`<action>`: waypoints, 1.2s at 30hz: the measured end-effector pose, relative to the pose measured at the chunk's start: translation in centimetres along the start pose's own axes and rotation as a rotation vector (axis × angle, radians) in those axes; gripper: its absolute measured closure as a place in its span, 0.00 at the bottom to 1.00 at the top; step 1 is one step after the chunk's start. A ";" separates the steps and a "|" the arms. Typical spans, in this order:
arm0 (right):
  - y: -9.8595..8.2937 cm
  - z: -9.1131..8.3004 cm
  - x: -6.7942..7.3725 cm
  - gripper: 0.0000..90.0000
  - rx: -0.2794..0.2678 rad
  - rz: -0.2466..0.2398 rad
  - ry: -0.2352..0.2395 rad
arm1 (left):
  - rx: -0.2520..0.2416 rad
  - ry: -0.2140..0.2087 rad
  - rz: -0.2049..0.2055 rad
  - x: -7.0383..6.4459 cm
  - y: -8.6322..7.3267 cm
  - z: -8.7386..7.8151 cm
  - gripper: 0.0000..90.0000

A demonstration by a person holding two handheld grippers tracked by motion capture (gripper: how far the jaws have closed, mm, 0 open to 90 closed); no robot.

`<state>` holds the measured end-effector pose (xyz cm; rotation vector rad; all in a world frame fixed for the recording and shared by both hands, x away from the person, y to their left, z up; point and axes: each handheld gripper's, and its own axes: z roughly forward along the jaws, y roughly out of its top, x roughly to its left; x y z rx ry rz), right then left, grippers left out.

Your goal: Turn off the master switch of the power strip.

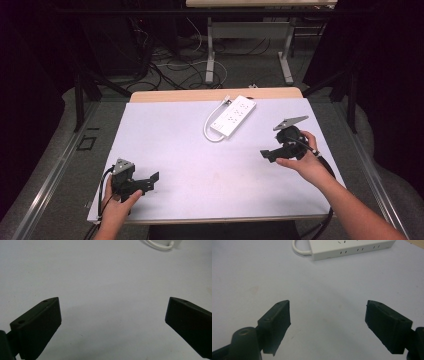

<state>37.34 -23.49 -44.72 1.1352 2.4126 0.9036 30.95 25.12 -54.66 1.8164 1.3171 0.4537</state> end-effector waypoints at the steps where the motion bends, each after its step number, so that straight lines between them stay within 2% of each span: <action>1: 0.5 0.2 0.0 0.22 0.009 -0.001 -0.002 | -0.005 0.001 0.000 0.0 0.0 0.0 0.01; 14: 3.4 1.8 0.1 0.24 0.037 -0.004 -0.012 | 0.001 0.000 0.007 0.0 0.0 0.0 0.01; 20: 4.9 2.7 0.1 0.24 0.023 0.001 -0.026 | 0.004 -0.002 0.008 0.0 0.0 0.0 0.01; 29: 6.2 3.8 0.0 0.24 0.009 0.004 -0.047 | 0.006 -0.001 0.009 0.1 -0.1 0.1 0.01; 36: 7.1 4.7 -0.2 0.24 0.011 0.034 -0.054 | 0.005 -0.002 0.011 0.2 -0.1 0.1 0.01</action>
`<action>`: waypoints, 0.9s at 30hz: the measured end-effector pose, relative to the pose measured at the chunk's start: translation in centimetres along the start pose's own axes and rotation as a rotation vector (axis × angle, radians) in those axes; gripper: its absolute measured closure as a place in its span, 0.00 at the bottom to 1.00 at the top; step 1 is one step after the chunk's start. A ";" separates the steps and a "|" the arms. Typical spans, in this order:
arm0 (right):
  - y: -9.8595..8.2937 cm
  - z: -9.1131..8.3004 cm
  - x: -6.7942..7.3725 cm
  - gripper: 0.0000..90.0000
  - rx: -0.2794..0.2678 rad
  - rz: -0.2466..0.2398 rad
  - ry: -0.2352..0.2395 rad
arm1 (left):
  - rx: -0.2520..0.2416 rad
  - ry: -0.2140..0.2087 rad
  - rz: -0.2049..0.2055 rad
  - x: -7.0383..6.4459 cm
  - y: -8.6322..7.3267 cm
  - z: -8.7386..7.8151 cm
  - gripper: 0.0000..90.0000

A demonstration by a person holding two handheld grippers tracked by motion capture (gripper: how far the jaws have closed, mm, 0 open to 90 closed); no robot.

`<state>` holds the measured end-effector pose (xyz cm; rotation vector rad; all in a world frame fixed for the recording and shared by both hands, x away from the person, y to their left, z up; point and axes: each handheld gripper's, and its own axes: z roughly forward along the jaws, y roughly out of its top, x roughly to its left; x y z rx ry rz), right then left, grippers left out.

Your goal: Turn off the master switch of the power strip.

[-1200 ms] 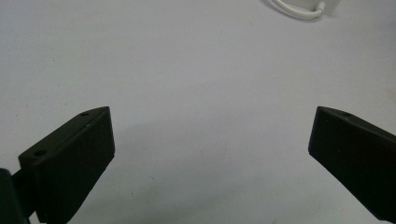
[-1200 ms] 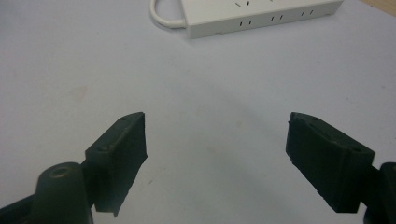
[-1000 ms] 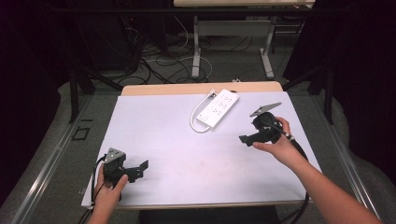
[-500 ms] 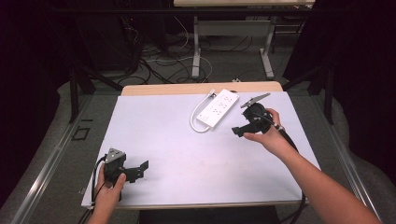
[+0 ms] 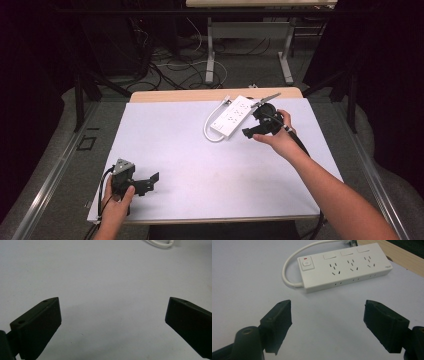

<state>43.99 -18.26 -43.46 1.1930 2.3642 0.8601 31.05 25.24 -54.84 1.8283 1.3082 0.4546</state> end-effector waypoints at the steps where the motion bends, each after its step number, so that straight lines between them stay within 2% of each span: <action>1: 0.2 0.2 0.0 0.24 -0.002 0.014 0.005 | 0.003 0.002 -0.002 0.0 0.0 0.0 0.01; 9: 1.1 1.0 -0.1 0.24 -0.018 -0.003 -0.010 | 0.004 -0.001 0.001 0.0 0.0 0.0 0.01; 10: 1.4 1.3 0.1 0.24 -0.014 0.021 -0.009 | 0.004 -0.001 0.001 0.0 0.0 0.0 0.01; 16: 2.2 1.9 0.1 0.24 -0.016 0.004 -0.020 | 0.007 -0.002 0.001 0.1 0.0 0.0 0.01; 17: 2.4 2.1 0.3 0.24 -0.014 0.017 -0.021 | 0.008 -0.003 0.001 0.1 0.0 0.0 0.01; 22: 3.0 2.5 0.3 0.24 -0.024 0.014 -0.016 | 0.001 -0.003 0.003 0.0 0.0 0.1 0.01; 27: 3.4 3.2 0.4 0.24 -0.009 0.027 -0.029 | 0.011 -0.005 0.004 0.1 0.0 0.0 0.00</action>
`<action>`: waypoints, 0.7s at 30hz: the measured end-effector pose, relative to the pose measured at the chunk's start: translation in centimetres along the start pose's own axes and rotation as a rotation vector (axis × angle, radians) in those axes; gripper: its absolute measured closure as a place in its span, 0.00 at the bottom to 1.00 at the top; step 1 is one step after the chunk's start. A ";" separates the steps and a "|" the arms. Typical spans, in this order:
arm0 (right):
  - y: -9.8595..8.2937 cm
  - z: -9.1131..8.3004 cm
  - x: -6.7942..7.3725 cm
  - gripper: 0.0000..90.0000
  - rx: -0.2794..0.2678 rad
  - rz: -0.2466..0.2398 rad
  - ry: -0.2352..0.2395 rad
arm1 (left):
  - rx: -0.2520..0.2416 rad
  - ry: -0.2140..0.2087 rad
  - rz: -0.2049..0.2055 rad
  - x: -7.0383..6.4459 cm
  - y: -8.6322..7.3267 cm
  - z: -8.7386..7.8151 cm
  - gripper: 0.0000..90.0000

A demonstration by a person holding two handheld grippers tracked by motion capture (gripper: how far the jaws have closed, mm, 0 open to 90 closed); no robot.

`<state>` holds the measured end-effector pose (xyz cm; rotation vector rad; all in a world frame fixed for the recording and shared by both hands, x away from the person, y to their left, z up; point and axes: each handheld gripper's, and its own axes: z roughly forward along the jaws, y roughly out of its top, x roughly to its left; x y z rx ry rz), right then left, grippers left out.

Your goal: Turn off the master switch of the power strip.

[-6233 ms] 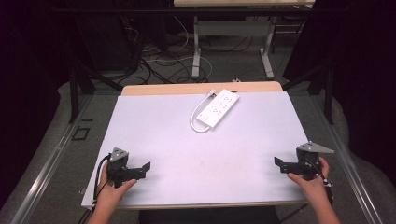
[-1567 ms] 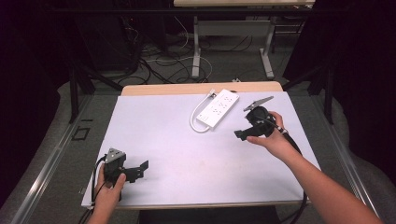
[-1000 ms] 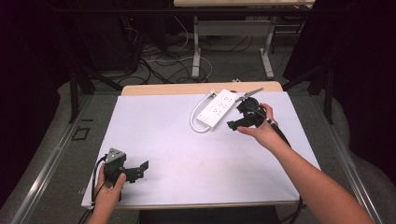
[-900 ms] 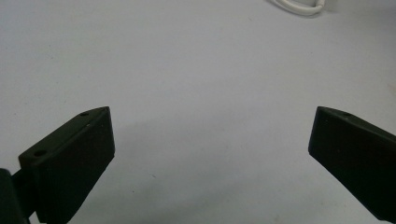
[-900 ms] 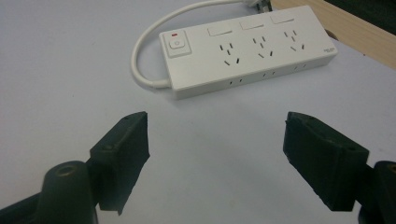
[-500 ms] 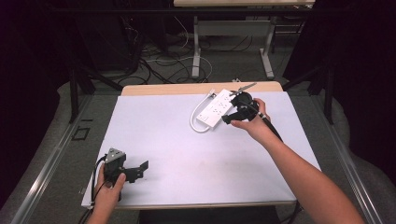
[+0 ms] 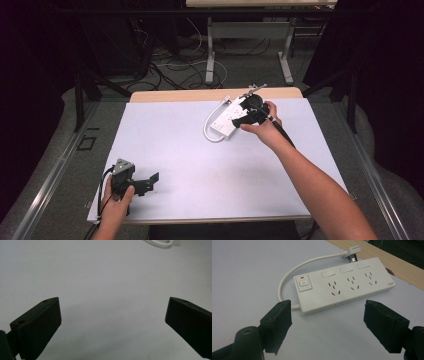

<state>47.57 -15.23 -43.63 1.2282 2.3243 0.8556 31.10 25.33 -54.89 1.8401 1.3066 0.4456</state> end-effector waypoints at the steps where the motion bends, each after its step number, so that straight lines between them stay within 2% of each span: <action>1: 0.1 0.2 -0.1 0.25 0.001 0.003 -0.001 | -0.002 0.001 -0.001 0.0 0.0 0.0 0.01; 7: 0.5 1.1 -0.3 0.26 -0.007 0.029 -0.006 | -0.007 -0.001 -0.002 -0.1 0.0 0.1 0.01; 9: 0.6 1.2 -0.4 0.26 -0.007 0.015 -0.007 | -0.005 -0.002 -0.001 -0.1 0.0 0.1 0.01; 11: 0.8 1.4 -0.4 0.26 -0.010 0.033 -0.009 | -0.003 -0.004 -0.001 -0.1 0.0 0.1 0.01; 13: 0.9 1.7 -0.5 0.26 -0.014 0.028 -0.021 | 0.005 -0.006 0.002 0.0 0.0 0.1 0.01; 19: 0.9 3.0 -0.9 0.26 -0.016 0.071 -0.032 | 0.003 -0.009 -0.001 0.0 0.0 0.1 0.01; 21: 0.9 3.3 -0.9 0.26 -0.019 0.070 -0.034 | 0.000 -0.006 -0.004 0.0 0.0 0.1 0.01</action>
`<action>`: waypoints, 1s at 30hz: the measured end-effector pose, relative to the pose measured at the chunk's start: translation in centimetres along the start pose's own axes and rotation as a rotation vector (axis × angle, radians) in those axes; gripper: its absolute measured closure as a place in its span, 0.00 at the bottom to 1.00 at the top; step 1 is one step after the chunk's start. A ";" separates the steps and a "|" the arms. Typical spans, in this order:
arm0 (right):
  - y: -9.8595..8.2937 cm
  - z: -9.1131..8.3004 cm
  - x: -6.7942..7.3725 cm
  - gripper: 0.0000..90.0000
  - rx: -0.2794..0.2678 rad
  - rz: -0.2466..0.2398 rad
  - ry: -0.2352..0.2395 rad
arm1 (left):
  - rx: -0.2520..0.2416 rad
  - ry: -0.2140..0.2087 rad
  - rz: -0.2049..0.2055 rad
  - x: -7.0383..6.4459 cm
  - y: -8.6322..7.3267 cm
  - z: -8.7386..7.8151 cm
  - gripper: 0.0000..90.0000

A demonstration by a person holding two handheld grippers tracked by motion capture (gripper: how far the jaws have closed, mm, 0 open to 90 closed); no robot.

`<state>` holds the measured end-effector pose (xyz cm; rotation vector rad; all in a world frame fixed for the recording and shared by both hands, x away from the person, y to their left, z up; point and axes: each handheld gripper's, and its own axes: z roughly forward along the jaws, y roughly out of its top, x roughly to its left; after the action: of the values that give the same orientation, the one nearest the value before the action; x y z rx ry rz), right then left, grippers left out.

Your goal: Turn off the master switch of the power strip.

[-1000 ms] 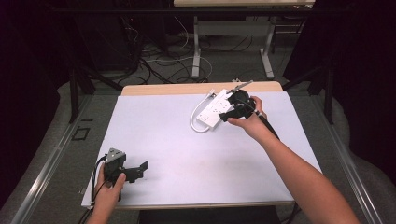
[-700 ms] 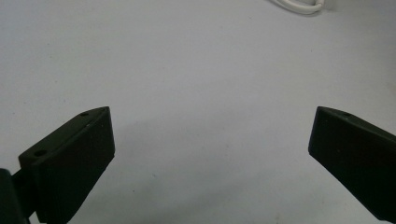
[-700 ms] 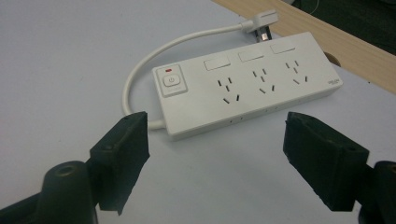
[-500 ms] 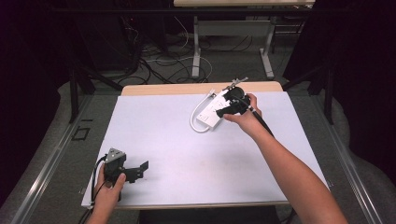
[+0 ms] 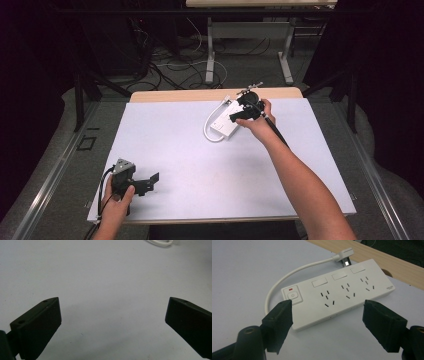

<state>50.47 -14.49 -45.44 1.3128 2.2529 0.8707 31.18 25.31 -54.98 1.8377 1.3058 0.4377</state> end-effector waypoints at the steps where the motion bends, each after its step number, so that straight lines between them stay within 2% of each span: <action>1: 0.0 0.2 0.1 0.26 0.002 0.001 -0.002 | -0.001 0.000 0.000 0.0 0.0 0.0 0.01; 5: 0.0 0.9 0.3 0.30 -0.003 -0.006 -0.006 | -0.002 0.000 -0.002 0.0 0.0 0.0 0.01; 7: 0.0 1.1 0.4 0.32 -0.008 0.010 0.001 | -0.002 -0.002 -0.002 0.0 0.0 0.0 0.01; 13: 0.1 2.1 0.5 0.34 0.025 0.003 0.011 | -0.003 -0.003 -0.003 0.1 -0.1 0.1 0.01; 18: 0.1 2.7 0.7 0.37 0.027 0.004 0.012 | 0.005 -0.004 -0.001 0.1 0.0 0.0 0.01; 20: 0.2 3.0 0.9 0.42 0.036 0.019 0.029 | 0.005 -0.005 -0.002 0.1 0.0 0.0 0.01; 28: 0.1 4.0 1.2 0.49 0.046 0.006 0.035 | 0.005 -0.007 0.000 0.1 -0.1 0.0 0.01; 29: 0.1 4.2 1.3 0.52 0.050 0.011 0.037 | 0.004 -0.007 0.000 0.1 -0.1 0.0 0.01; 30: 0.1 4.3 1.4 0.55 0.050 0.015 0.058 | 0.003 -0.008 -0.001 0.1 -0.1 0.0 0.01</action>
<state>52.45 -11.85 -48.61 1.3446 2.3261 0.8729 31.19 25.45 -55.05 1.8397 1.3021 0.4272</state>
